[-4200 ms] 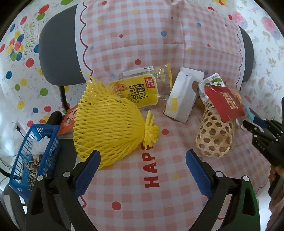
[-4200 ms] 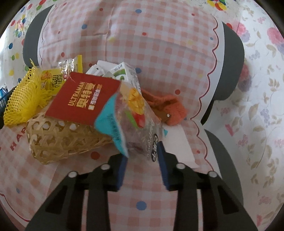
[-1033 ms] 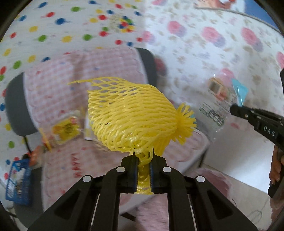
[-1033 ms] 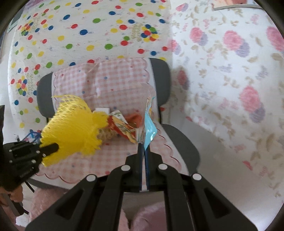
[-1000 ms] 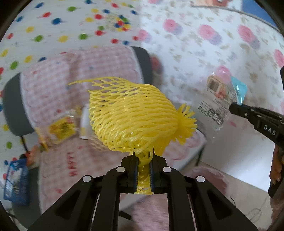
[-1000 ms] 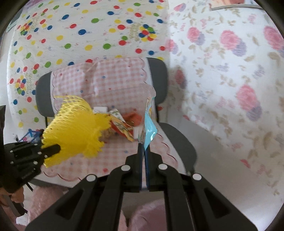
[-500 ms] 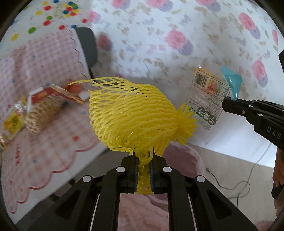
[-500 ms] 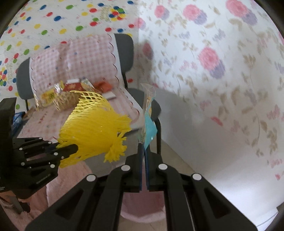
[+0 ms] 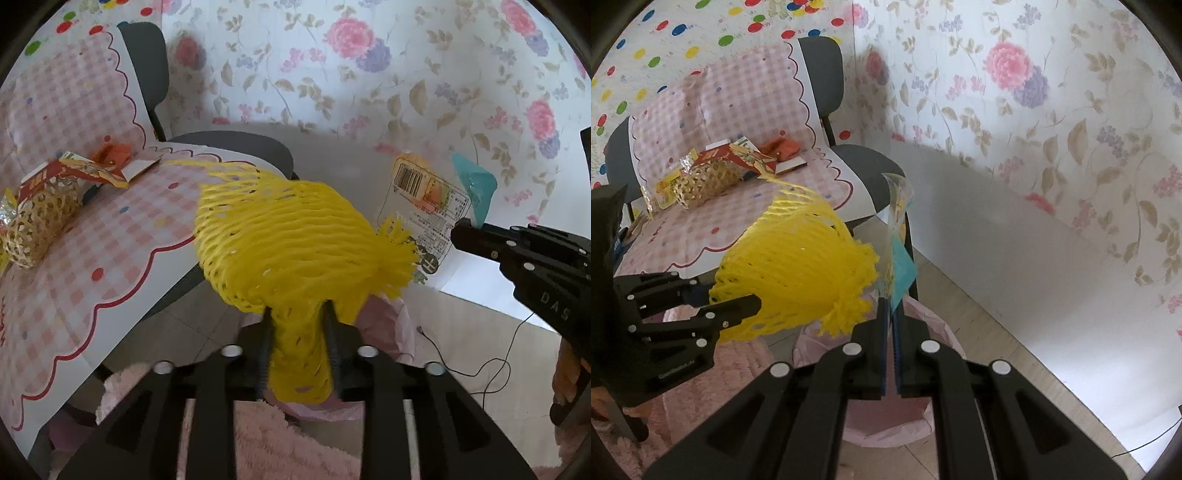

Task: Collect trash
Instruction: 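Carry both items to the trash bag and open both grippers over it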

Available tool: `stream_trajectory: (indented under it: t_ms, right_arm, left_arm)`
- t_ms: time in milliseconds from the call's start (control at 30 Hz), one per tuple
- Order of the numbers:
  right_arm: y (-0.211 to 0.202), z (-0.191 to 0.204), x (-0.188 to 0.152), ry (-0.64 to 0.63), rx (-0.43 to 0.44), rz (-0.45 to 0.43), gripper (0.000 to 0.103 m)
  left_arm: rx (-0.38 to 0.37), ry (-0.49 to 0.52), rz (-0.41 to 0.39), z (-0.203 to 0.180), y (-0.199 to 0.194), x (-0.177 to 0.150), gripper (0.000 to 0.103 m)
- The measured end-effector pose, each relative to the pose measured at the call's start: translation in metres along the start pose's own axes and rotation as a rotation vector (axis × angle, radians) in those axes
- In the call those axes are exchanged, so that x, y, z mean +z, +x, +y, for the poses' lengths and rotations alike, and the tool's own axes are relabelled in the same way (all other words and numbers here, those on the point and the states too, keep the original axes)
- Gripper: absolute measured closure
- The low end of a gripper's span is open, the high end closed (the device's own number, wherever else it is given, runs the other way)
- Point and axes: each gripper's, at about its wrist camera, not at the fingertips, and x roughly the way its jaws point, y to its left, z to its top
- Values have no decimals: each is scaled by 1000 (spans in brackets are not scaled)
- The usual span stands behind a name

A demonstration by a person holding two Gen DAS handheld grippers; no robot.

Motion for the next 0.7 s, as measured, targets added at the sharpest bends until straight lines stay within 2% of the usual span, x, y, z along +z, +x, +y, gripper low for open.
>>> stream_trajectory:
  t_ms: [33, 133, 200, 267, 333, 500, 700]
  right_arm:
    - [3, -1, 1, 0, 1, 4, 100]
    - [12, -5, 2, 1, 4, 16, 98]
    - [17, -7, 2, 6, 9, 26, 92]
    - [23, -8, 2, 5, 7, 39, 73]
    - [26, -8, 2, 3, 3, 43, 72]
    - [26, -8, 4, 3, 0, 37, 72]
    - [14, -12, 9, 18, -3, 2, 72]
  left_arm:
    - [-2, -3, 4, 0, 2, 1, 61]
    - [-14, -20, 16, 2, 8, 4, 61]
    - [-15, -31, 20, 4, 10, 4, 60]
    - [-16, -39, 16, 6, 9, 5, 58]
    - [-21, -53, 6, 10, 8, 5, 45]
    - [-32, -66, 10, 11, 9, 7, 44]
    - [-3, -87, -32, 20, -5, 9, 44]
